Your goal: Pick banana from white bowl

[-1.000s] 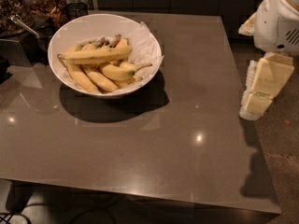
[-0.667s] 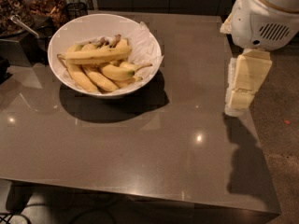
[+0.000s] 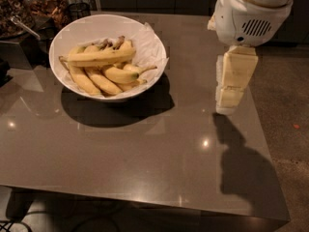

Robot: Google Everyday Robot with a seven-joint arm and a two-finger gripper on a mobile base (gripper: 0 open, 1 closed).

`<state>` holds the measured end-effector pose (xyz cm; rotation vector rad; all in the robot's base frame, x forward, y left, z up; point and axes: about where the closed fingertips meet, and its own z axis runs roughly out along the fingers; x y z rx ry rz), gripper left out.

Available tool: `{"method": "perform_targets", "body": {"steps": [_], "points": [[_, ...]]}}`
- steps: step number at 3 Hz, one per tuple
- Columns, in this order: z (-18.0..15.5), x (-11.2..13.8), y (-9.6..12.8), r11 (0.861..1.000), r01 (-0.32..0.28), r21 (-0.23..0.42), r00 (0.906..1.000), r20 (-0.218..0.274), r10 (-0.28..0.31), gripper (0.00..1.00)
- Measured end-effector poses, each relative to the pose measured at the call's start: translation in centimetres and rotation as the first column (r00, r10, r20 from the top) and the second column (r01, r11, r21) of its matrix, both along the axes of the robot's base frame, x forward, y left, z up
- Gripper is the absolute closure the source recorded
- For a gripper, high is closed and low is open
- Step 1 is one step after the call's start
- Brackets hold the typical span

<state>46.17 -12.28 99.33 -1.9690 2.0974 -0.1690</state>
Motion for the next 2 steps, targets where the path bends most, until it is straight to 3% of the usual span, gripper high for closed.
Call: {"method": "perform_targets", "body": {"steps": [1, 2], "points": [[0.2, 1.7, 2.4, 0.999, -0.040, 0.010, 0.9991, 0.015, 0.040, 0.00], [0.5, 3.9, 6.7, 0.993, -0.114, -0.012, 0.9934, 0.013, 0.114, 0.00]]}}
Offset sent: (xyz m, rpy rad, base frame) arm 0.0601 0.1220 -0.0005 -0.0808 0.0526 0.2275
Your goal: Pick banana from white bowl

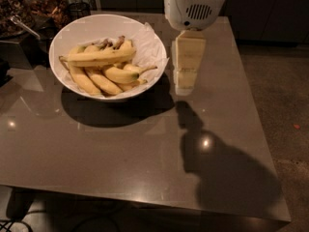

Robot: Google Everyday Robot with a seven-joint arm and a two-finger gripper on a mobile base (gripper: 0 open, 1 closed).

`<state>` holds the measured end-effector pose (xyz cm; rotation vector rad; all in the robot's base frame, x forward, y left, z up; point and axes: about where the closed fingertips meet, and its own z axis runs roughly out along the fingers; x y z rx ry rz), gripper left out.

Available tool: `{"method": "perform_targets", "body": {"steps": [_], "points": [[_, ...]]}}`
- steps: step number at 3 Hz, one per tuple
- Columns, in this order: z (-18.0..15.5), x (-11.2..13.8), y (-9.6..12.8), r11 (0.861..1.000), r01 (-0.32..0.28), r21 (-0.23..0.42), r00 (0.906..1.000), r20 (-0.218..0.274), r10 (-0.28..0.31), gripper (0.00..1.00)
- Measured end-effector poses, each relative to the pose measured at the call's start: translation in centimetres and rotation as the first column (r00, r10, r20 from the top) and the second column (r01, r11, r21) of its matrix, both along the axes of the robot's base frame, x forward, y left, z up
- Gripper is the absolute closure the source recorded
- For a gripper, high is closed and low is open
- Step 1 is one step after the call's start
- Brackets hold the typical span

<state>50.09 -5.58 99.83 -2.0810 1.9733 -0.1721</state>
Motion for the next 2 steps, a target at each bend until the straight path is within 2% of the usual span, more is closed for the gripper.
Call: {"method": "perform_targets", "body": {"steps": [1, 2], "points": [[-0.1, 2.2, 4.5, 0.998, -0.062, -0.028, 0.9981, -0.001, 0.062, 0.00], [0.1, 4.2, 8.7, 0.992, -0.112, -0.050, 0.9933, 0.022, 0.113, 0.00]]}}
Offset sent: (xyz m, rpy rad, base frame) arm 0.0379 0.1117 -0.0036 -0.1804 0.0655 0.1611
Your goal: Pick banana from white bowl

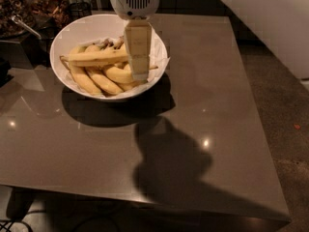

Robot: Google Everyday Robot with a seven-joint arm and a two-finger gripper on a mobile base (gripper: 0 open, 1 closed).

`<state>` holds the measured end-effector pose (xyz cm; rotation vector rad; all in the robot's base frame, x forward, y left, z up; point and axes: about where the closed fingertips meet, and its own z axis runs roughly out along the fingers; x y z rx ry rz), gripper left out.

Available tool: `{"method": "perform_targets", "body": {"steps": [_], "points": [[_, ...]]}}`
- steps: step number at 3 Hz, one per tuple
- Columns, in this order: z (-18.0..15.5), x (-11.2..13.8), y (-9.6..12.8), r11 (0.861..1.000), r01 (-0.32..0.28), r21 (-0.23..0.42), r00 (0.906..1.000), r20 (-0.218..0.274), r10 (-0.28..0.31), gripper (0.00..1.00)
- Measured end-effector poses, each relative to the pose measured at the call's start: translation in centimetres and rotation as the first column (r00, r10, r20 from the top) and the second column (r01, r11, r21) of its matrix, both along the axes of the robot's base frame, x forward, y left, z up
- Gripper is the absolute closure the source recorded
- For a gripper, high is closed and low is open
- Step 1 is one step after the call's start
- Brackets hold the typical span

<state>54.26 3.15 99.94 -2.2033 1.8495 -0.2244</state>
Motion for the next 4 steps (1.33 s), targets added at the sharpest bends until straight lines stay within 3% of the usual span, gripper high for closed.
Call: {"method": "perform_targets", "body": {"steps": [2, 3, 4], "points": [[1.0, 2.8, 6.0, 0.998, -0.062, -0.006, 0.9966, 0.053, 0.062, 0.01], [1.1, 4.0, 7.9, 0.996, -0.085, 0.002, 0.9947, 0.058, 0.085, 0.08], [0.4, 5.1, 9.2, 0.995, -0.097, 0.003, 0.9943, 0.044, 0.097, 0.21]]}}
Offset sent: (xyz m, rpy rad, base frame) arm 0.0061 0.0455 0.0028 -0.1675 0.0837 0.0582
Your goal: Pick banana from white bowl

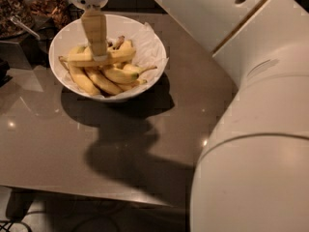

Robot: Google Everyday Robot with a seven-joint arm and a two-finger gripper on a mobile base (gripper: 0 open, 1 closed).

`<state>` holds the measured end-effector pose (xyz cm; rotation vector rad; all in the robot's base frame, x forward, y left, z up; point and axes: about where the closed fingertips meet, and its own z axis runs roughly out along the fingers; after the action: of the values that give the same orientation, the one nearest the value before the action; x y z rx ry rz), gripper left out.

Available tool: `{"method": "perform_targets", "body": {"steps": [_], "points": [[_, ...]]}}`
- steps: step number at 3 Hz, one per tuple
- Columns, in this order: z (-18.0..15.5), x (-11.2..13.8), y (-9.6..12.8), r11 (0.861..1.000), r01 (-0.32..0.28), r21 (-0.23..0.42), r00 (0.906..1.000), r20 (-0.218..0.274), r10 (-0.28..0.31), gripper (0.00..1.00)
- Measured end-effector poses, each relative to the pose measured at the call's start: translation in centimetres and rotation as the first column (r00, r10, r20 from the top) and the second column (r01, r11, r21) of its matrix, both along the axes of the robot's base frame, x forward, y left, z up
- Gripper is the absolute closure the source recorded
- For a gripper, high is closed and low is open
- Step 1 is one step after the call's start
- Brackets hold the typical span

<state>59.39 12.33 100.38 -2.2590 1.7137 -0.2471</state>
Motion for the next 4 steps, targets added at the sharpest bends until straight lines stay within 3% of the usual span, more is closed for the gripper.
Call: {"method": "perform_targets", "body": {"steps": [2, 4], "points": [[-3.7, 1.7, -0.1, 1.000, 0.013, -0.021, 0.9965, -0.082, -0.014, 0.34], [-6.4, 2.4, -0.8, 0.998, 0.036, -0.051, 0.9891, -0.141, -0.043, 0.37]]}}
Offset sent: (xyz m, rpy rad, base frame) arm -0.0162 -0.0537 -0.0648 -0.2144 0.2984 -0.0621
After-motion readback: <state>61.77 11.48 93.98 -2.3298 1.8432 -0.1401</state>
